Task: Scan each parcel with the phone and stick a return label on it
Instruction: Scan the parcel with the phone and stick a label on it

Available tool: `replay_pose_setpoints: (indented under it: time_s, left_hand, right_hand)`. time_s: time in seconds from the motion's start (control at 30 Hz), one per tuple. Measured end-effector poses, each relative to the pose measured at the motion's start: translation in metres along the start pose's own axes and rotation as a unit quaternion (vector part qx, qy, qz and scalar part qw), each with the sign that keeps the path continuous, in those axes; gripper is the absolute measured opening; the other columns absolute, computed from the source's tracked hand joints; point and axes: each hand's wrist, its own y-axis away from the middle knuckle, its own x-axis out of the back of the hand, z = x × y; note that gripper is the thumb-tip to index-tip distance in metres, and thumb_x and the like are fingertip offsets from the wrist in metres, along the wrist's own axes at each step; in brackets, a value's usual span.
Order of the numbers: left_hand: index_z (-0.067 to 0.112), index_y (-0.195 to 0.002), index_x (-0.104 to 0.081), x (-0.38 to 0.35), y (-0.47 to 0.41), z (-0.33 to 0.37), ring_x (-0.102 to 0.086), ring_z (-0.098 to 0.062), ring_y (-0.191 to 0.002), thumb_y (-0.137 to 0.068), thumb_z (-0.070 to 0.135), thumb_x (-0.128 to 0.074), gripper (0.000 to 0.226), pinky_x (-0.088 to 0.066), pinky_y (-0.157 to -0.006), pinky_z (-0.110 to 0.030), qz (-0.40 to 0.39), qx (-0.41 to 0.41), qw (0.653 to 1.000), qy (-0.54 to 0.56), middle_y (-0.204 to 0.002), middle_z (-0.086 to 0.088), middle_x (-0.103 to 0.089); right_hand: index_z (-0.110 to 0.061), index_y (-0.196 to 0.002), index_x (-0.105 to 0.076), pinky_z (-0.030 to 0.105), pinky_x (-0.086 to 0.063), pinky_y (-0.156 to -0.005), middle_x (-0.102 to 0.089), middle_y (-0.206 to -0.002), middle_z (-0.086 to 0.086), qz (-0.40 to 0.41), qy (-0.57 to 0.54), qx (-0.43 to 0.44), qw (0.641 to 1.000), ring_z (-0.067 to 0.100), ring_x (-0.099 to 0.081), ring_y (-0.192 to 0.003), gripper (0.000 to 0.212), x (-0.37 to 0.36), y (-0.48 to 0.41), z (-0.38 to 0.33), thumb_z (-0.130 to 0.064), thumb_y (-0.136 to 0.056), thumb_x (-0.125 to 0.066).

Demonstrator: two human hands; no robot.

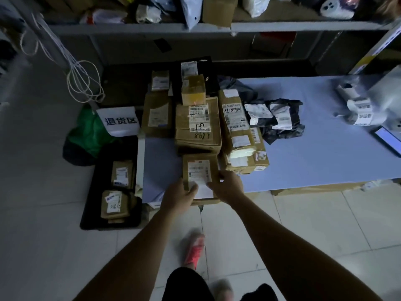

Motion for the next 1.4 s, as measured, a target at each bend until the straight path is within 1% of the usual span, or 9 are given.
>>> replay_pose_setpoints:
  time_s: [0.2,0.33,0.43,0.6,0.7,0.9,1.03,1.23,1.4]
  left_hand:
    - [0.025,-0.103,-0.07,-0.001,0.036,0.023,-0.061,-0.001,-0.069,-0.085,0.069,-0.055,0.049,-0.04,-0.055,-0.013,0.147,-0.027,0.989,0.009,-0.082,0.012,-0.07]
    - [0.016,-0.096,-0.074,-0.013,0.071,0.071,-0.065,-0.021,-0.066,-0.086,0.051,-0.065,0.037,-0.035,-0.052,-0.019,0.274,-0.037,0.961,0.012,-0.072,0.0,-0.066]
    - [0.017,-0.101,-0.074,-0.032,0.093,0.129,-0.059,-0.019,-0.06,-0.079,0.058,-0.053,0.051,-0.039,-0.056,-0.026,0.3,-0.04,0.953,0.016,-0.067,0.002,-0.064]
    - [0.023,-0.084,-0.069,-0.071,0.094,0.237,-0.062,-0.018,-0.058,-0.077,0.057,-0.054,0.038,-0.044,-0.052,-0.029,0.285,-0.072,0.956,-0.008,-0.058,0.006,-0.06]
    - [0.021,-0.093,-0.072,-0.106,0.075,0.295,-0.066,-0.022,-0.069,-0.079,0.057,-0.054,0.043,-0.053,-0.06,-0.033,0.251,-0.11,0.962,-0.004,-0.07,0.002,-0.068]
    - [0.02,-0.093,-0.071,-0.2,0.008,0.385,-0.06,-0.021,-0.06,-0.088,0.047,-0.066,0.028,-0.048,-0.054,-0.034,0.19,-0.17,0.967,0.012,-0.063,-0.004,-0.064]
    - [0.03,-0.105,-0.068,-0.28,-0.046,0.443,-0.057,-0.015,-0.056,-0.091,0.048,-0.061,0.023,-0.033,-0.05,-0.025,0.136,-0.155,0.978,0.028,-0.054,0.008,-0.052]
    - [0.026,-0.11,-0.063,-0.367,-0.101,0.501,-0.067,-0.027,-0.082,-0.093,0.046,-0.057,0.027,-0.04,-0.058,-0.028,0.059,-0.113,0.991,0.027,-0.085,0.0,-0.072]
    - [0.038,-0.125,-0.057,-0.392,-0.116,0.516,-0.067,-0.024,-0.097,-0.086,0.059,-0.062,0.045,-0.055,-0.079,-0.036,0.04,-0.028,0.998,0.029,-0.101,0.007,-0.073]
  right_hand:
    - [-0.029,-0.115,-0.071,0.011,-0.037,-0.052,-0.076,-0.099,-0.014,-0.014,-0.039,0.078,0.996,-0.008,-0.057,-0.064,0.035,0.04,0.015,0.013,-0.046,-0.084,-0.074]
    - [-0.029,-0.113,-0.073,0.021,-0.053,-0.063,-0.075,-0.102,-0.013,-0.02,-0.085,0.152,0.985,0.004,-0.065,-0.08,0.039,0.091,0.037,0.035,-0.048,-0.078,-0.075]
    - [-0.03,-0.114,-0.074,0.025,-0.057,-0.071,-0.076,-0.103,-0.013,0.005,-0.099,0.18,0.979,0.008,-0.071,-0.087,0.043,0.142,0.05,0.064,-0.05,-0.076,-0.075]
    - [-0.033,-0.116,-0.072,0.033,-0.061,-0.076,-0.075,-0.104,-0.015,0.049,-0.128,0.186,0.973,0.008,-0.071,-0.088,0.045,0.238,0.051,0.13,-0.051,-0.075,-0.074]
    - [-0.034,-0.119,-0.071,0.036,-0.062,-0.077,-0.074,-0.103,-0.016,0.083,-0.156,0.16,0.971,0.008,-0.072,-0.087,0.047,0.286,0.035,0.175,-0.049,-0.074,-0.075]
    - [-0.034,-0.121,-0.07,0.037,-0.061,-0.081,-0.074,-0.104,-0.018,0.119,-0.191,0.094,0.97,0.006,-0.072,-0.09,0.049,0.358,-0.025,0.272,-0.043,-0.073,-0.075]
    - [-0.034,-0.117,-0.071,0.037,-0.061,-0.081,-0.073,-0.097,-0.017,0.147,-0.177,0.034,0.973,0.01,-0.071,-0.089,0.042,0.393,-0.081,0.343,-0.039,-0.076,-0.076]
    - [-0.032,-0.118,-0.071,0.04,-0.06,-0.082,-0.075,-0.103,-0.012,0.111,-0.158,-0.038,0.98,0.017,-0.072,-0.093,0.038,0.433,-0.158,0.42,-0.036,-0.08,-0.076]
    - [-0.027,-0.111,-0.073,0.027,-0.059,-0.064,-0.072,-0.09,-0.016,0.059,-0.145,-0.046,0.987,0.008,-0.072,-0.076,0.029,0.433,-0.19,0.444,-0.031,-0.082,-0.077]
